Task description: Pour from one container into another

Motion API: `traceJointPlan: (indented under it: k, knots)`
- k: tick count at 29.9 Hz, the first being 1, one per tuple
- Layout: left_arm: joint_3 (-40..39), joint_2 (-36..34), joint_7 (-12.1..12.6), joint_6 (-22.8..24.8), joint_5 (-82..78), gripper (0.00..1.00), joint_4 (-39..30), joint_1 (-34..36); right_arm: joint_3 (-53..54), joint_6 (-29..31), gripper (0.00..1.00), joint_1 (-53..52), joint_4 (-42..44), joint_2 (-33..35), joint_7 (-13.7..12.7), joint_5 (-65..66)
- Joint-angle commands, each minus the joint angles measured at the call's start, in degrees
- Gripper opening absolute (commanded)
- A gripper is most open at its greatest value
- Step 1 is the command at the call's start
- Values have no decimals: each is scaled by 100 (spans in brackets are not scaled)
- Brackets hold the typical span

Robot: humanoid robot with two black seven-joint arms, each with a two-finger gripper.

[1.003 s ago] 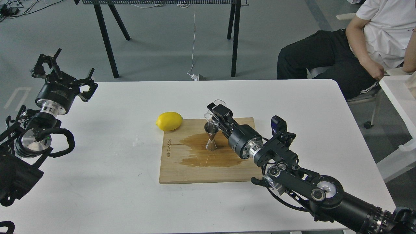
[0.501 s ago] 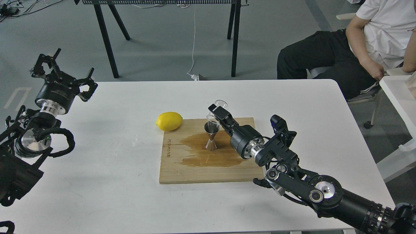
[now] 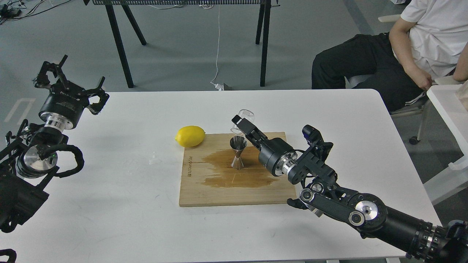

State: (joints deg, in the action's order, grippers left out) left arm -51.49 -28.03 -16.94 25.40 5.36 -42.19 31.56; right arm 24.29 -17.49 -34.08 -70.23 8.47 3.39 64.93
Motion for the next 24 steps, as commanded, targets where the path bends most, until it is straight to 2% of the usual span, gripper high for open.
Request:
traceJointPlan:
  k: [1, 10, 21, 24]
  knots:
    - [-2, 0, -2, 0, 0, 100, 0, 0, -39, 0, 44, -2, 0, 50, 4, 81]
    - [-11, -9, 7, 0, 0, 100, 0, 8, 57, 9, 45, 68, -52, 164, -5, -182]
    - [-2, 0, -2, 0, 0, 100, 0, 8, 971, 123, 45, 375, -1185, 1042, -31, -2528]
    - [-2, 9, 7, 0, 0, 100, 0, 8, 1410, 342, 45, 683, -1362, 1148, -66, -3055]
